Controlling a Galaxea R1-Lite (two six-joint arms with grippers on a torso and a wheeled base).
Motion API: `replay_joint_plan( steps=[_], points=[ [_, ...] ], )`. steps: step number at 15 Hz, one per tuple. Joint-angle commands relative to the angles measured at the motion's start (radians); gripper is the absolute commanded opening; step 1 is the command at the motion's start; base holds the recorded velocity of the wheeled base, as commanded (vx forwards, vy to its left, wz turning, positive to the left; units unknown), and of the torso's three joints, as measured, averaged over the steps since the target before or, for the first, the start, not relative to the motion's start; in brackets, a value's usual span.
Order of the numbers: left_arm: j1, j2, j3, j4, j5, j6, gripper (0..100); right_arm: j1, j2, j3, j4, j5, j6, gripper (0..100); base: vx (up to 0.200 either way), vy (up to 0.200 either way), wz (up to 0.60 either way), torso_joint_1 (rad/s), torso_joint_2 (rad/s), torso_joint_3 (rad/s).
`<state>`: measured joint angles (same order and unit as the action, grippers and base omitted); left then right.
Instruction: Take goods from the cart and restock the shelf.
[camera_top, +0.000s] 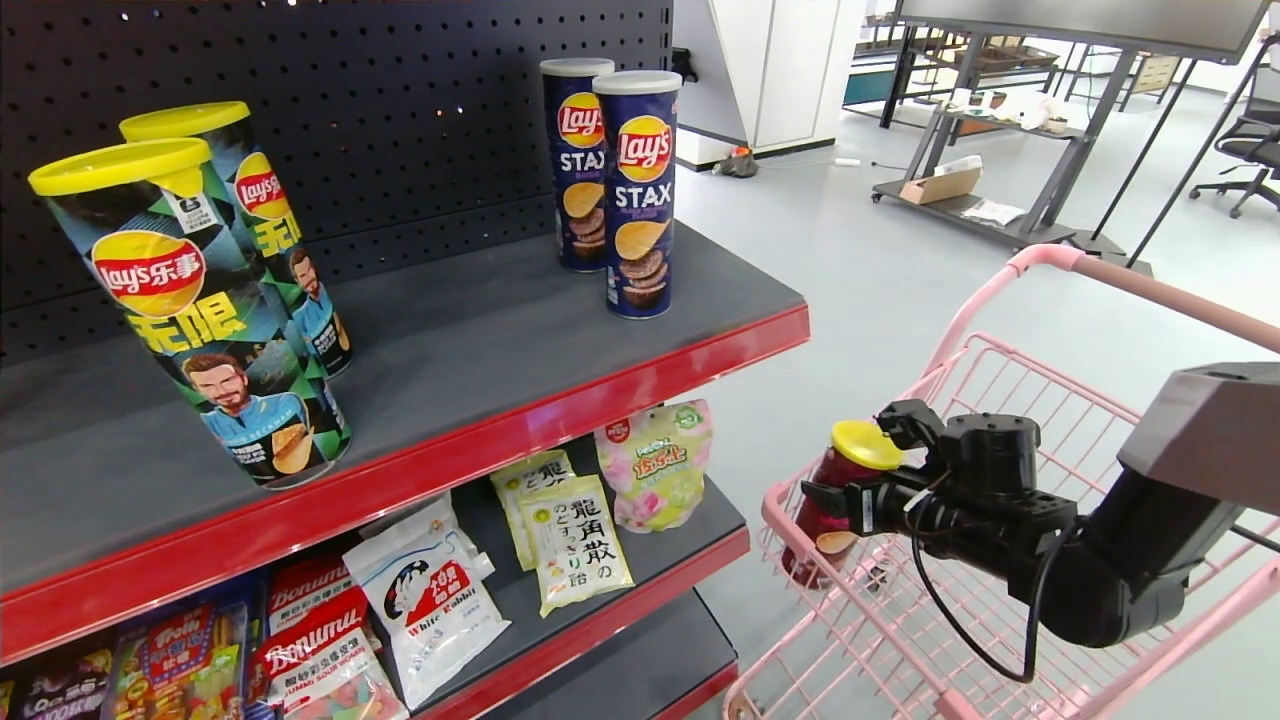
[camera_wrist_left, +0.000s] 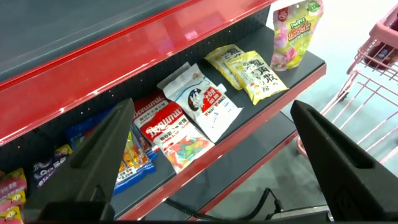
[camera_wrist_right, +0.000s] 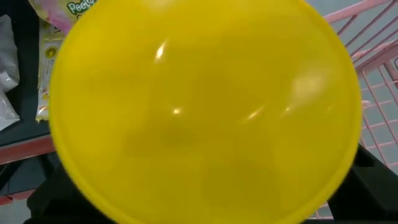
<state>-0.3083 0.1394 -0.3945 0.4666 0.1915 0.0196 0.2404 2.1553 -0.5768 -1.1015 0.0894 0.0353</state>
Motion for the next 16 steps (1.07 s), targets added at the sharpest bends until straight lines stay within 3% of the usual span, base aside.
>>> replay_joint_plan(
  steps=[1, 6, 8, 11, 14, 16],
  points=[
    [0.000, 0.002, 0.000, 0.000, 0.000, 0.000, 100, -0.001, 0.008, -0.002, -0.003, -0.003, 0.000, 0, 0.000, 0.000, 0.00, 0.000, 0.00, 0.000],
    [0.000, -0.001, 0.002, 0.000, -0.001, 0.000, 100, 0.011, -0.031, 0.034, -0.008, -0.060, -0.006, 0, 0.000, 0.000, 0.00, 0.000, 0.00, 0.000],
    [0.000, -0.012, 0.022, -0.003, -0.003, 0.000, 100, 0.020, -0.172, 0.077, 0.006, -0.160, -0.009, 0, 0.000, 0.000, 0.00, 0.000, 0.00, 0.000],
    [0.000, -0.024, 0.036, -0.005, -0.012, 0.000, 100, 0.007, -0.382, 0.074, 0.075, -0.166, -0.072, 0, 0.000, 0.000, 0.00, 0.000, 0.00, 0.000],
    [-0.002, -0.024, 0.037, -0.020, -0.014, 0.000, 100, -0.003, -0.612, -0.005, 0.288, -0.194, -0.153, 0, 0.000, 0.000, 0.00, 0.000, 0.00, 0.000],
    [-0.002, -0.024, 0.042, -0.022, -0.015, 0.000, 100, 0.020, -0.785, -0.140, 0.601, -0.255, -0.201, 0, 0.000, 0.000, 0.00, 0.000, 0.00, 0.000]
  ],
)
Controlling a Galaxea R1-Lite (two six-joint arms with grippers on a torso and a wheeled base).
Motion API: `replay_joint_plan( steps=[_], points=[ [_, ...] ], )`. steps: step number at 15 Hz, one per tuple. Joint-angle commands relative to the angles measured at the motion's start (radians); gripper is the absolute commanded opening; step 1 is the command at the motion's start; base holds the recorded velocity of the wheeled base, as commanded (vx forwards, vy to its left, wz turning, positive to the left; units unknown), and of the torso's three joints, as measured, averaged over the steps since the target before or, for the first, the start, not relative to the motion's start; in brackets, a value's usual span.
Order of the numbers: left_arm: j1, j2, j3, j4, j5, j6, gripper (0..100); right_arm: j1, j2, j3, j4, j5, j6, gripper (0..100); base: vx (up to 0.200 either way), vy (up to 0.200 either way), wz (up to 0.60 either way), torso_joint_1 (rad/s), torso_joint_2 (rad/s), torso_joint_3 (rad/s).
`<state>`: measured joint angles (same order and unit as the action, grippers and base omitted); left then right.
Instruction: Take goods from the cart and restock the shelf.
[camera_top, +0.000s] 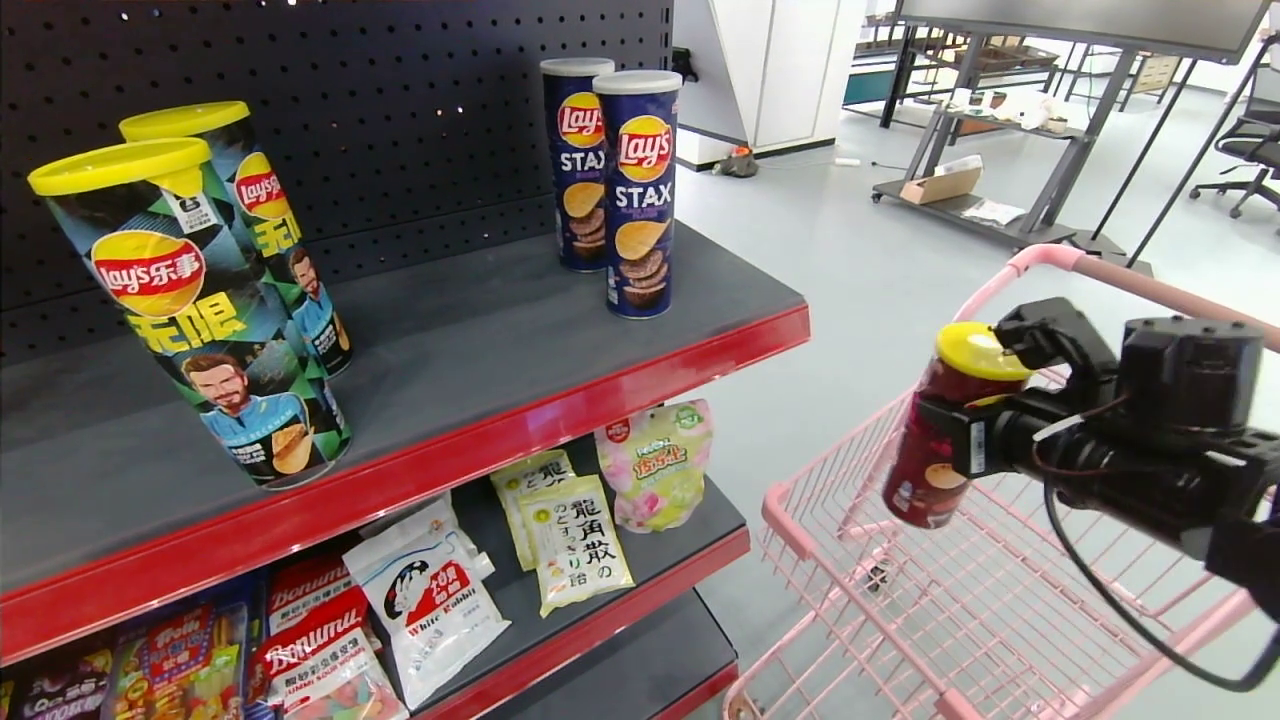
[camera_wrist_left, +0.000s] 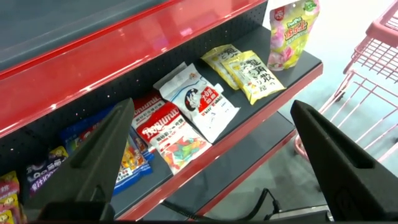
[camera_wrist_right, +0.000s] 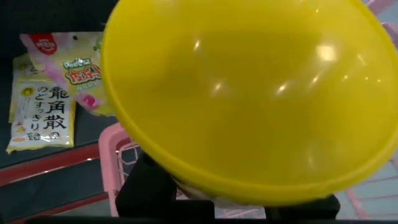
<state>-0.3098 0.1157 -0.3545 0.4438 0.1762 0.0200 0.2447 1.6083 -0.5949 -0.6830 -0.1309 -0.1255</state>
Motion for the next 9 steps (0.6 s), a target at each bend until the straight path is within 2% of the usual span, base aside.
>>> replay_joint_plan(
  steps=[1, 4, 7, 9],
  points=[
    [0.000, 0.002, 0.000, 0.001, 0.000, 0.000, 100, 0.024, -0.284, -0.172, 0.289, -0.038, -0.040, 0, 0.000, 0.000, 0.00, 0.000, 0.00, 0.000],
    [0.000, 0.013, -0.014, 0.003, 0.005, 0.009, 100, 0.047, -0.450, -0.200, 0.479, -0.049, -0.022, 0, 0.000, 0.000, 0.00, 0.000, 0.00, 0.000],
    [0.000, 0.071, -0.044, 0.007, 0.005, 0.009, 100, 0.048, -0.671, -0.183, 0.798, -0.062, -0.022, 0, 0.000, 0.000, 0.00, 0.000, 0.00, 0.000],
    [0.000, 0.101, -0.055, 0.006, 0.005, 0.009, 100, 0.041, -0.774, -0.129, 0.875, -0.069, -0.022, 0, 0.000, 0.000, 0.00, 0.000, 0.00, 0.000]
  ],
)
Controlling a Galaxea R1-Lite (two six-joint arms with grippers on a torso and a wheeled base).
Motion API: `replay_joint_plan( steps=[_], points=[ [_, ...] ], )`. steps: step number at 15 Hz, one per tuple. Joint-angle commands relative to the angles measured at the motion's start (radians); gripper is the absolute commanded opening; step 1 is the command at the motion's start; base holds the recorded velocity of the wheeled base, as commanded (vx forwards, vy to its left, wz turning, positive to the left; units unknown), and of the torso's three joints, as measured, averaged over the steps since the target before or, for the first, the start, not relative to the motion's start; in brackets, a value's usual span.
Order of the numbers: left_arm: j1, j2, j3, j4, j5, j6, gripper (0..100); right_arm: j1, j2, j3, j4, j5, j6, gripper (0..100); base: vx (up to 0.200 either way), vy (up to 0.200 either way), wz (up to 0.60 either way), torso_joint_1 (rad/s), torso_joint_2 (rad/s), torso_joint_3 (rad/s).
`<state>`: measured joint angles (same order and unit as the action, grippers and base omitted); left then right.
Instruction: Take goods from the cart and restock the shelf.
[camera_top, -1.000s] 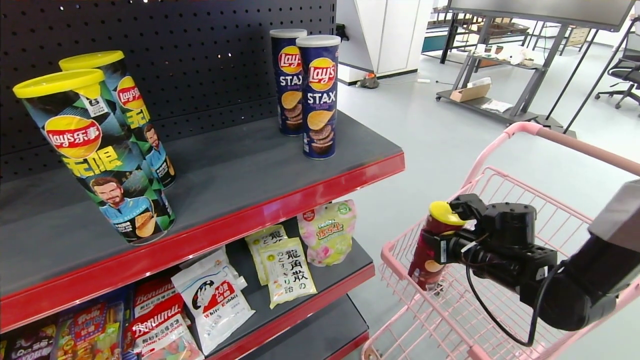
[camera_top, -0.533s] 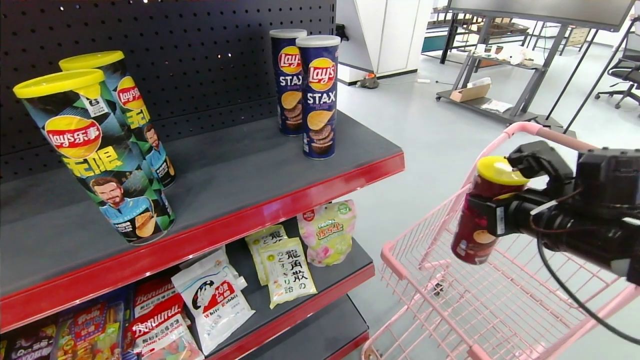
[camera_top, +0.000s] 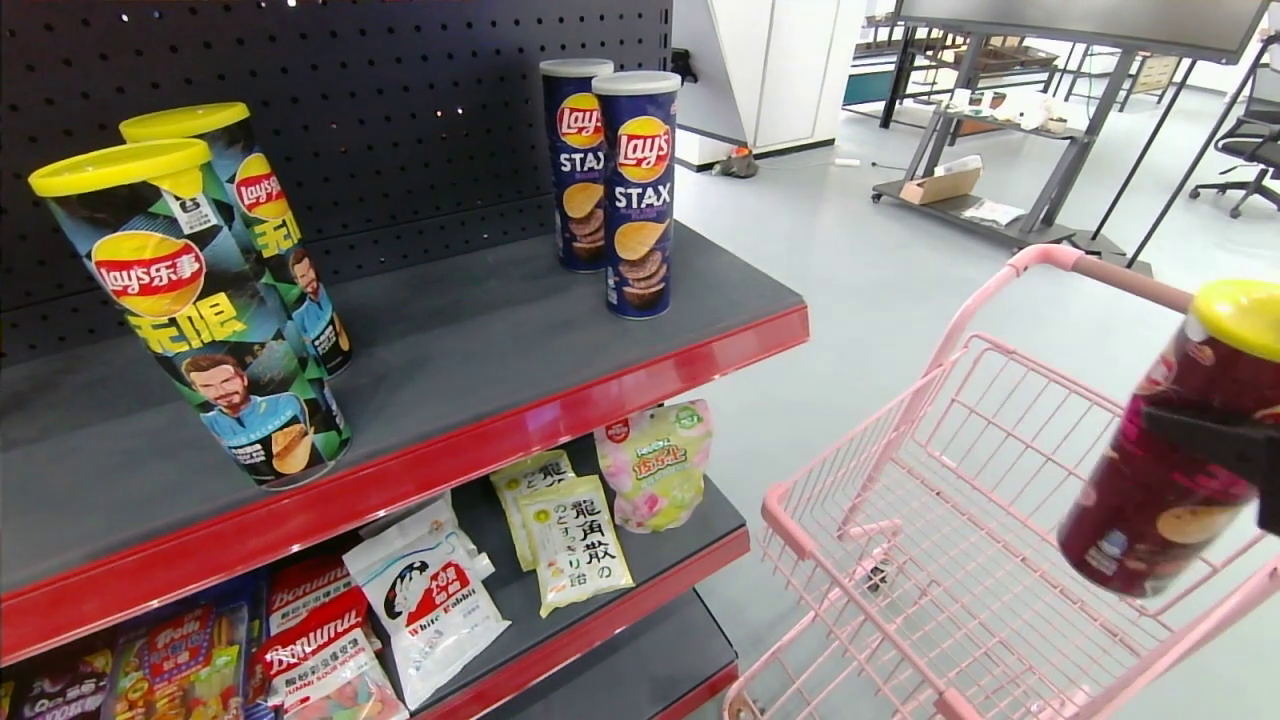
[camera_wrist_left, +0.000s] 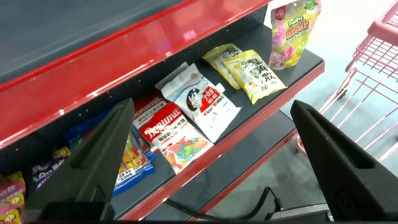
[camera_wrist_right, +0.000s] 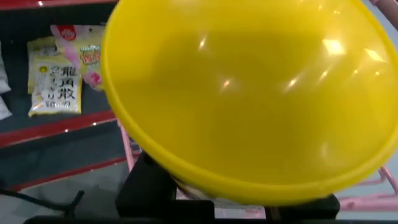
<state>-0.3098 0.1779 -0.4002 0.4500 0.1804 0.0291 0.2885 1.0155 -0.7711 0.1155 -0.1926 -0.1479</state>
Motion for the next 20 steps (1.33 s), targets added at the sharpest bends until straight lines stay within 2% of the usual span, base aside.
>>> replay_joint_plan(
  steps=[1, 5, 14, 20],
  points=[
    [0.000, 0.040, -0.006, -0.001, 0.001, 0.000, 100, -0.008, -0.199, 0.061, 0.076, -0.007, -0.001, 0, 0.000, 0.000, 0.00, 0.000, 0.00, 0.000],
    [-0.002, 0.038, 0.000, -0.004, -0.001, 0.025, 100, -0.057, -0.318, 0.161, 0.081, -0.004, -0.039, 0, 0.000, 0.000, 0.00, 0.000, 0.00, 0.000],
    [-0.002, 0.031, 0.003, -0.004, -0.001, 0.026, 100, -0.057, -0.361, 0.230, 0.076, -0.004, -0.068, 0, 0.000, 0.000, 0.00, 0.007, -0.02, -0.012],
    [-0.002, 0.031, 0.003, -0.005, -0.001, 0.028, 100, -0.057, -0.357, 0.237, 0.076, -0.002, -0.068, 0, 0.000, 0.000, 0.00, 0.191, -0.52, -0.321]
  ],
)
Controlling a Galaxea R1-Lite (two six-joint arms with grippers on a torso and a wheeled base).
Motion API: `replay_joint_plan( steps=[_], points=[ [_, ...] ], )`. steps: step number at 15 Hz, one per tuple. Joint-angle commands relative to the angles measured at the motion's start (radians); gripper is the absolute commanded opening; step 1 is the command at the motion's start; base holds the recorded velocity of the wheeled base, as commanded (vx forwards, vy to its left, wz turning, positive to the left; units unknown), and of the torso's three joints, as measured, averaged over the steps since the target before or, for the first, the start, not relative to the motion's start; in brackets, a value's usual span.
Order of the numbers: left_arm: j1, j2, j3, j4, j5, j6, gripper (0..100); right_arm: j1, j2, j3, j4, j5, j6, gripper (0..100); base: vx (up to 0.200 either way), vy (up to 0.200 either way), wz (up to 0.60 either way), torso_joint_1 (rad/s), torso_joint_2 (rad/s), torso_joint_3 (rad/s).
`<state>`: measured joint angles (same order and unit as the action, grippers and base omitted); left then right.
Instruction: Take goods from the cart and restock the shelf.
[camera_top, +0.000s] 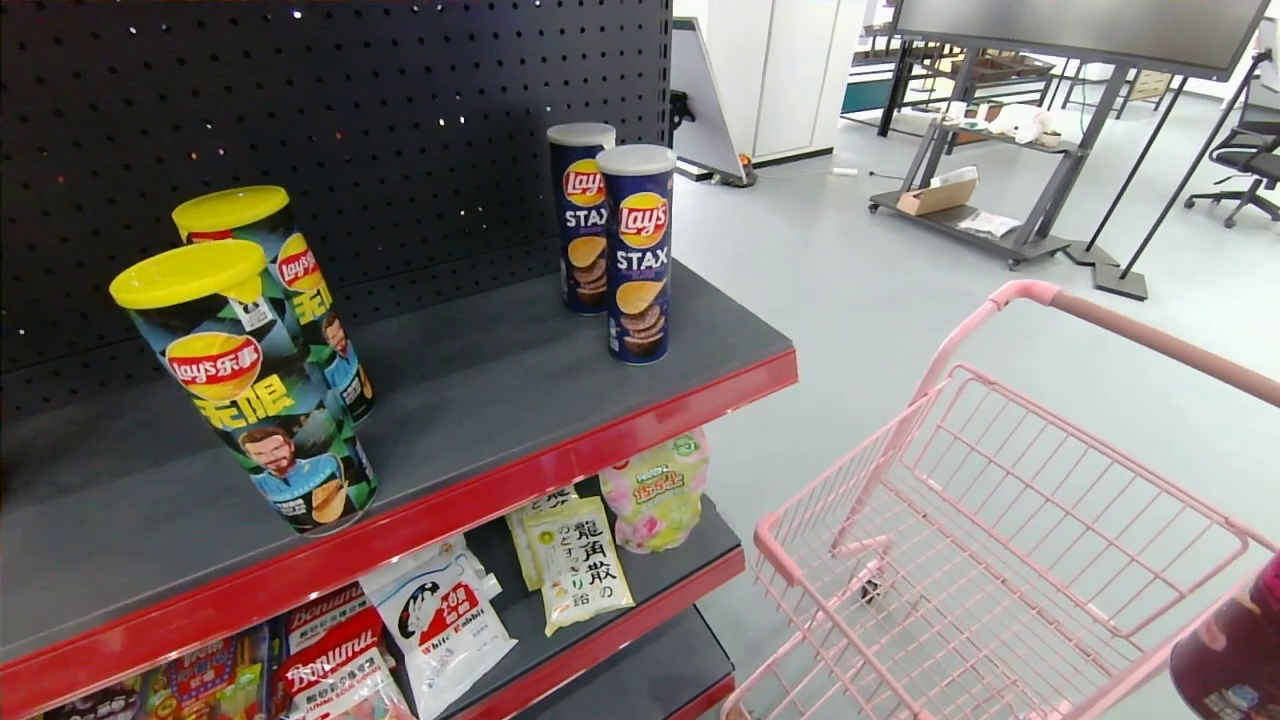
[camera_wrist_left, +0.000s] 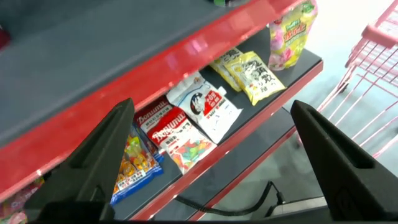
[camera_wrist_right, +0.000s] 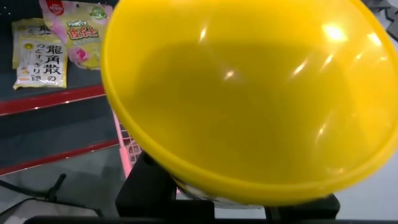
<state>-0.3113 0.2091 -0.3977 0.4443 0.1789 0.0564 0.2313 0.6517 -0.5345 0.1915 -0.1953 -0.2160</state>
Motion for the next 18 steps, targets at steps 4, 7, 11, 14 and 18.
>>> replay_joint_plan(
  steps=[4, 7, 11, 14, 18],
  points=[
    [0.000, -0.001, -0.004, 0.001, 0.001, 0.000, 100, 0.000, 0.013, -0.001, -0.003, 0.002, 0.000, 0, 0.000, 0.000, 0.00, 0.190, -0.47, -0.283],
    [0.000, -0.001, -0.007, 0.001, 0.001, 0.000, 100, 0.000, 0.022, -0.002, -0.006, 0.004, 0.000, 0, 0.000, 0.000, 0.00, 0.160, -0.39, -0.232],
    [0.000, -0.001, -0.010, 0.001, 0.001, 0.002, 100, 0.000, 0.037, -0.012, -0.007, 0.007, 0.000, 0, 0.000, 0.000, 0.00, 0.154, -0.36, -0.209],
    [0.000, 0.001, -0.012, 0.001, 0.002, 0.002, 100, 0.000, 0.065, -0.022, -0.012, 0.005, -0.002, 0, 0.000, 0.000, 0.00, 0.159, -0.36, -0.201],
    [0.000, 0.009, -0.015, -0.001, 0.004, 0.002, 100, 0.000, 0.088, -0.035, -0.047, 0.004, -0.016, 0, 0.000, 0.000, 0.15, 0.076, -0.17, -0.089]
  ],
)
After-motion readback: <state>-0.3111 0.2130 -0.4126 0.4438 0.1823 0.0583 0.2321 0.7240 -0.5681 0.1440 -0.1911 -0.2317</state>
